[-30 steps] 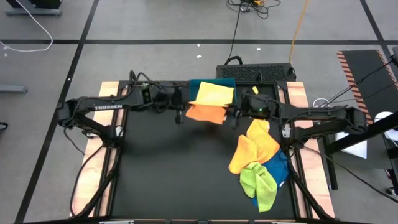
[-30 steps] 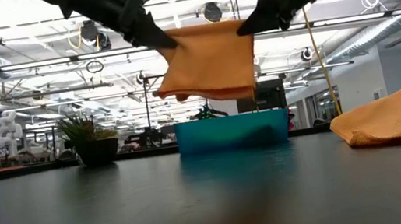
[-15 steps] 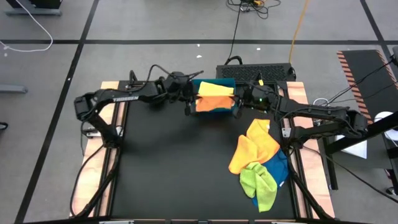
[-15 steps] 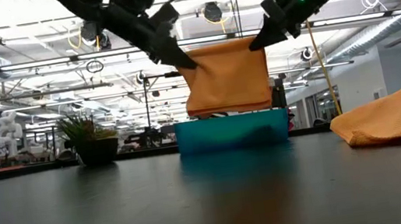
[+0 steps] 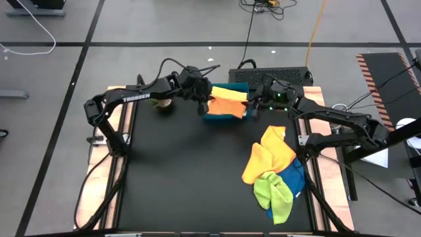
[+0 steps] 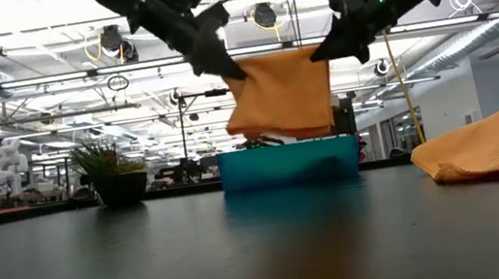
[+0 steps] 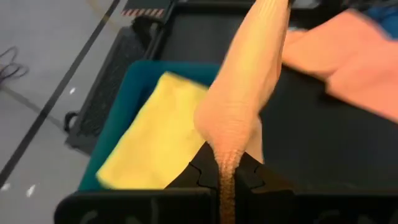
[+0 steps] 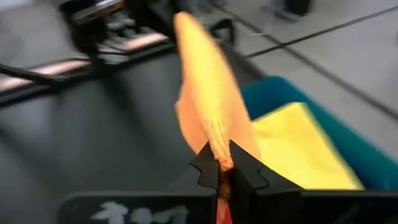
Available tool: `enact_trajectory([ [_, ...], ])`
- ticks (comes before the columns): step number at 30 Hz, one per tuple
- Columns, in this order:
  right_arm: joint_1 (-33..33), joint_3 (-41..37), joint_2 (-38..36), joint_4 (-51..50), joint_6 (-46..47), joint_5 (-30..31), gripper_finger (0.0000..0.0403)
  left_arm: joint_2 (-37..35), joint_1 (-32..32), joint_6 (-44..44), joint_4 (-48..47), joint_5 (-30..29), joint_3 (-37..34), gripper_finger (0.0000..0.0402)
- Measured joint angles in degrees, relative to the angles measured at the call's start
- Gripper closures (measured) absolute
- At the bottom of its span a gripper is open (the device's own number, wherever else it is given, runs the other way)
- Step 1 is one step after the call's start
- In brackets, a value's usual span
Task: Fold microfiber towels
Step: Stack the left orange microfiber cloth on top of the yellow microfiber cloth into the blue bin
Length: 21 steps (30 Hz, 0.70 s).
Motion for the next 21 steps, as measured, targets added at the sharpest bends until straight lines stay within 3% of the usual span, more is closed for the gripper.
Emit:
enact_trajectory([
  [3, 0.1, 0.0, 0.0, 0.3, 1.6, -3.8, 0.0401, -1.1, -0.9, -0.2, -0.3, 0.8, 0.1, 0.0398],
  [10, -4.2, 0.0, 1.5, 0.2, 3.3, -4.4, 0.0401, 0.8, 1.0, -0.9, -1.7, 1.5, -0.1, 0.0398],
  [17, -9.4, 0.0, 11.2, 2.7, 3.3, -3.4, 0.0401, 7.0, 5.0, -2.1, -0.2, 5.3, -0.2, 0.0398],
  [21, -10.8, 0.0, 16.6, 7.4, 3.2, -3.2, 0.0401, 10.8, 7.0, -2.2, 0.7, 4.2, -0.2, 0.0397],
])
